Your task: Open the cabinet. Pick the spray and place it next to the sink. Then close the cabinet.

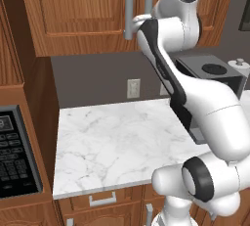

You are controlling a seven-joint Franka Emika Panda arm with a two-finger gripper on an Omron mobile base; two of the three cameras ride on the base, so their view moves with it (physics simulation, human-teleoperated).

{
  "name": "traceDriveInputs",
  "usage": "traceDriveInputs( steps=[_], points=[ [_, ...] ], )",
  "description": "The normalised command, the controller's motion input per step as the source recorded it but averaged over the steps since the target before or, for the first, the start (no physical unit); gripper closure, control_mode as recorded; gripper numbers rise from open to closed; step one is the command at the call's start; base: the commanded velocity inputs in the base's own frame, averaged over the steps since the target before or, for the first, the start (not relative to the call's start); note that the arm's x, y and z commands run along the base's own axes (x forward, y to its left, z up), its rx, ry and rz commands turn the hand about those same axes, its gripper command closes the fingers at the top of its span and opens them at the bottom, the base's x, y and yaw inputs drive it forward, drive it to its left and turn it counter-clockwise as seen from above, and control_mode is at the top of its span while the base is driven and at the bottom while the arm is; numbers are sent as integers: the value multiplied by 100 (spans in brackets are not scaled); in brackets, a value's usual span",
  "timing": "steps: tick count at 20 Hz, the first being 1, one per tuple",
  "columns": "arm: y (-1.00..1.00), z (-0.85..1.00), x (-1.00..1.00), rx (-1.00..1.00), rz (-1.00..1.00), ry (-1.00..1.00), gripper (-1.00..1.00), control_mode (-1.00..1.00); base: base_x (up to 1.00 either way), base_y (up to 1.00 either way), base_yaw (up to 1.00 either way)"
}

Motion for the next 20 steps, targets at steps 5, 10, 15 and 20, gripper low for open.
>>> traceDriveInputs(
  steps=[5,10,15,20],
  points=[
    [3,8,47,0,3,-11,-100,-100,0,0,0],
    [0,3,57,0,2,-2,-100,-100,0,0,0],
    [1,1,59,1,0,0,-100,-100,0,0,0],
    [1,0,61,1,0,0,100,-100,0,0,0]
  ],
)
